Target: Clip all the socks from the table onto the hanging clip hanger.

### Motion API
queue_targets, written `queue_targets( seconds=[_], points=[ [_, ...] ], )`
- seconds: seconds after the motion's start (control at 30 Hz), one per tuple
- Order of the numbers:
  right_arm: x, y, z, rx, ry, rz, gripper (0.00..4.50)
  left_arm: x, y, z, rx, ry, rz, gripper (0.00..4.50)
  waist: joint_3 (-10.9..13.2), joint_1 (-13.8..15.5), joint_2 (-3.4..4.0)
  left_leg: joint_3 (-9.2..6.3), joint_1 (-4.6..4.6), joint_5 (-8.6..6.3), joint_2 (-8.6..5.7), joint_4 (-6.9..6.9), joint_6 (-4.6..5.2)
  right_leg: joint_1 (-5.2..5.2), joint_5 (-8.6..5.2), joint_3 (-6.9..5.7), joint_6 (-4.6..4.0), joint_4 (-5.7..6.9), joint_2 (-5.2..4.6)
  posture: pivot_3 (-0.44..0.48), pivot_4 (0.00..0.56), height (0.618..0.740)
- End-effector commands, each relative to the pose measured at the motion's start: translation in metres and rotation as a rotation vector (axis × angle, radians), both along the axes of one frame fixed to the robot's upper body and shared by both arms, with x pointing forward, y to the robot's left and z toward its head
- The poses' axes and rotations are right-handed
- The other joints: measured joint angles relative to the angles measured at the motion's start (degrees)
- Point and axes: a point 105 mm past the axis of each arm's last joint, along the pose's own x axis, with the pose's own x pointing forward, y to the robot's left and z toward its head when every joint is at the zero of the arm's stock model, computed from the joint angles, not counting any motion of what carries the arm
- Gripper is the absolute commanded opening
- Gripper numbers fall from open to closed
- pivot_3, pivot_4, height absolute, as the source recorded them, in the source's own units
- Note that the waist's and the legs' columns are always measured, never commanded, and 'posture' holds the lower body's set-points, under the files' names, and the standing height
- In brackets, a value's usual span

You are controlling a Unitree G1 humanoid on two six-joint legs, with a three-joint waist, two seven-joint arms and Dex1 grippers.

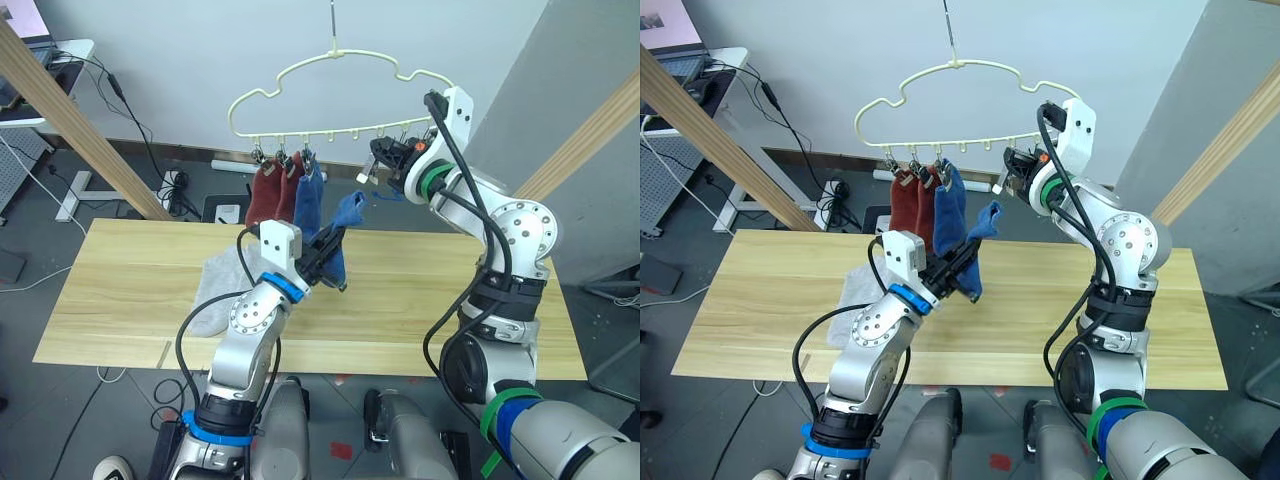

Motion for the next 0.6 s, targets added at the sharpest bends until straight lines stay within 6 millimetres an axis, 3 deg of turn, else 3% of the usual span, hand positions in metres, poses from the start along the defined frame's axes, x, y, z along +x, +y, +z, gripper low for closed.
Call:
queue_targets(
  seconds=[0.03, 0.6],
  points=[
    [0.008, -0.021, -0.045, -0.03, 0.191, -0.089, 0.0, -0.005, -0.005, 0.018, -0.019, -0.074, -0.014, 0.01, 0.0, 0.0, 0.0, 0.0, 0.0, 0.0, 0.0, 0.0, 0.0, 0.0, 0.0, 0.0, 0.0, 0.0, 0.0, 0.163, 0.335, 0.74],
    [0.003, -0.016, -0.047, -0.025, 0.209, -0.072, 0.0, 0.003, -0.008, 0.034, -0.032, -0.118, -0.016, 0.01, 0.0, 0.0, 0.0, 0.0, -0.02, -0.02, -0.02, 0.0, 0.04, 0.0, -0.02, 0.01, 0.03, -0.04, 0.0, 0.16, 0.335, 0.74]
  ],
)
